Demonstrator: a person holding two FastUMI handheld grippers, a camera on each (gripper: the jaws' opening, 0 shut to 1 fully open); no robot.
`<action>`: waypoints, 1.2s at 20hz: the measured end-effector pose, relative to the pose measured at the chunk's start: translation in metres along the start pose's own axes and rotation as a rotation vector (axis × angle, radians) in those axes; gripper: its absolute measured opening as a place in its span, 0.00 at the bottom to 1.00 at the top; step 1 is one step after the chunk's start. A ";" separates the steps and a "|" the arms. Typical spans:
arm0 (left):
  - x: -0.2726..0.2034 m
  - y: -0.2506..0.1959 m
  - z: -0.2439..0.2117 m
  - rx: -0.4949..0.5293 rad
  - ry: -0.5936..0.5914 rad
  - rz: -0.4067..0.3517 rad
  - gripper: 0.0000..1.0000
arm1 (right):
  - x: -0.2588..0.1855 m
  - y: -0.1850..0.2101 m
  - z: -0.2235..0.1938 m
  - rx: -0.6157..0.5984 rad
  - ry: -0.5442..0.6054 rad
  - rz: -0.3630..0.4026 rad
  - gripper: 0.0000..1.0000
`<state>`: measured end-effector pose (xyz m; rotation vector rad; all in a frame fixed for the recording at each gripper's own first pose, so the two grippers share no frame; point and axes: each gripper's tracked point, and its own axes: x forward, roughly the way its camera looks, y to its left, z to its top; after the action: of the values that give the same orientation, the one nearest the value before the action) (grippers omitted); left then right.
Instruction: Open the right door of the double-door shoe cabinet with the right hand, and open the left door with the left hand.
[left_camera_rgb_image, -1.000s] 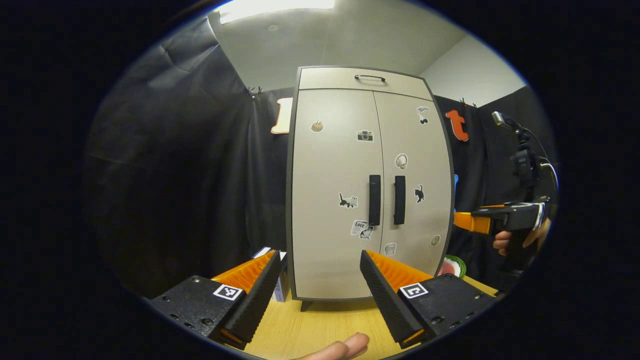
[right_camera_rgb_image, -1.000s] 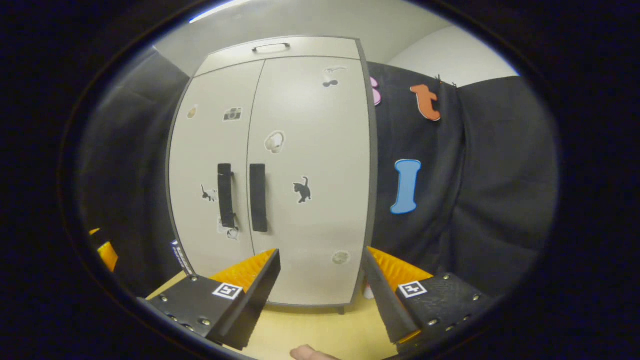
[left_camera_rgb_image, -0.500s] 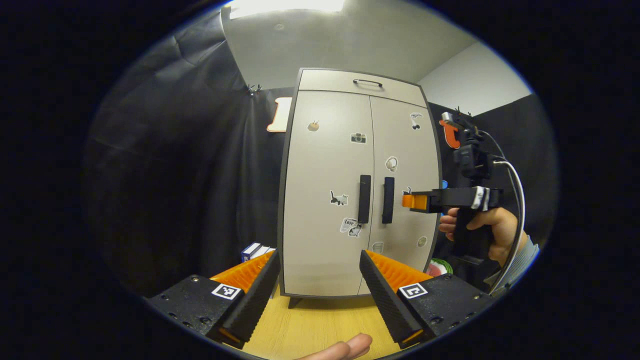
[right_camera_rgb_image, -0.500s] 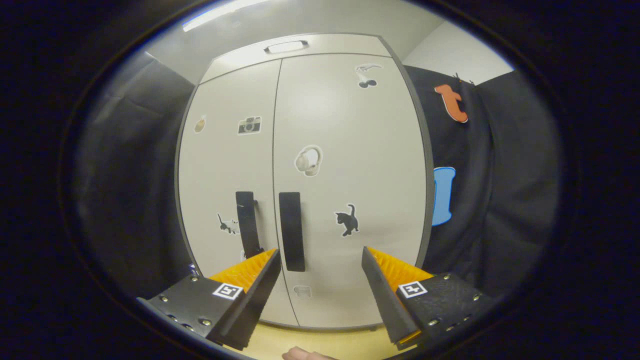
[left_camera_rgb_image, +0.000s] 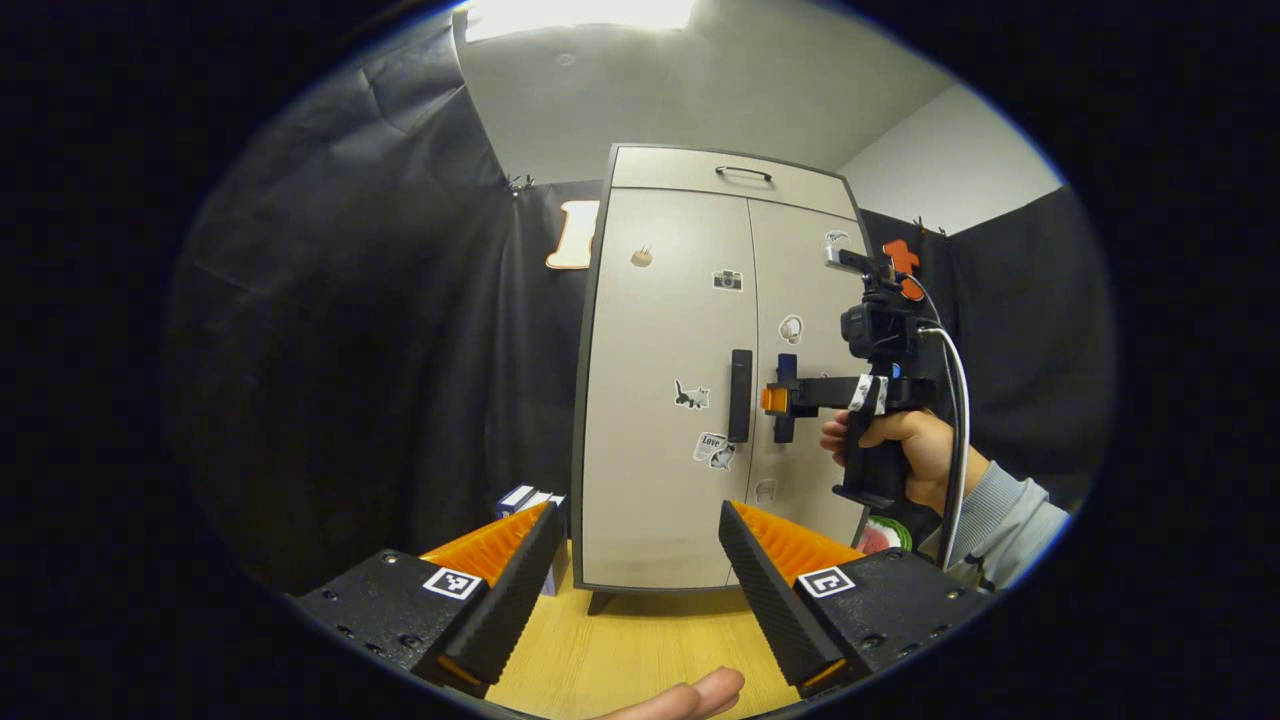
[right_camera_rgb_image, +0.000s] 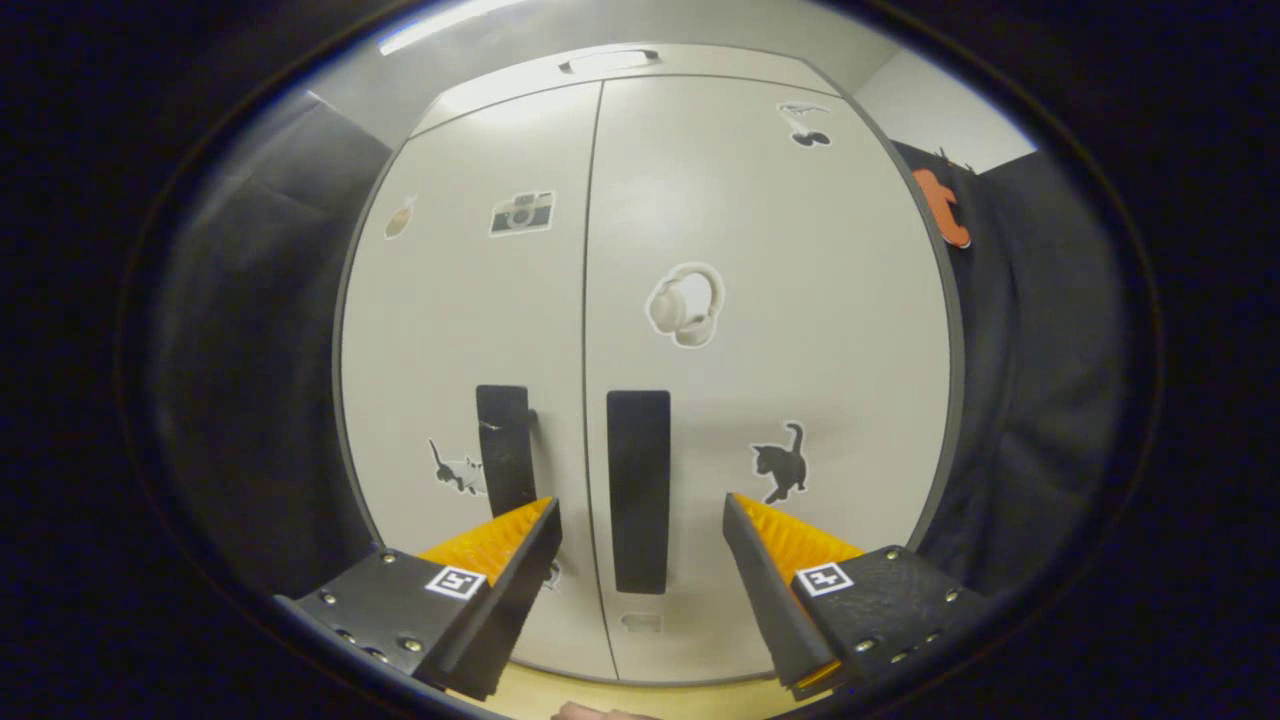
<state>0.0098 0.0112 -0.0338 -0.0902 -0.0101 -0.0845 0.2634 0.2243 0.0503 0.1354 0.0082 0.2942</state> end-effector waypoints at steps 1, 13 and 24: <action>0.000 0.002 -0.001 -0.001 0.002 0.001 0.99 | 0.006 0.002 0.000 -0.007 -0.001 -0.002 0.97; 0.008 0.029 -0.030 -0.026 0.077 0.038 0.99 | 0.026 -0.003 -0.003 0.015 -0.002 -0.007 0.24; 0.000 0.027 -0.027 -0.022 0.083 0.043 0.99 | -0.012 -0.009 -0.005 -0.036 -0.001 0.041 0.25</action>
<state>0.0121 0.0353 -0.0630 -0.1089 0.0755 -0.0454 0.2545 0.2126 0.0436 0.1000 -0.0010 0.3347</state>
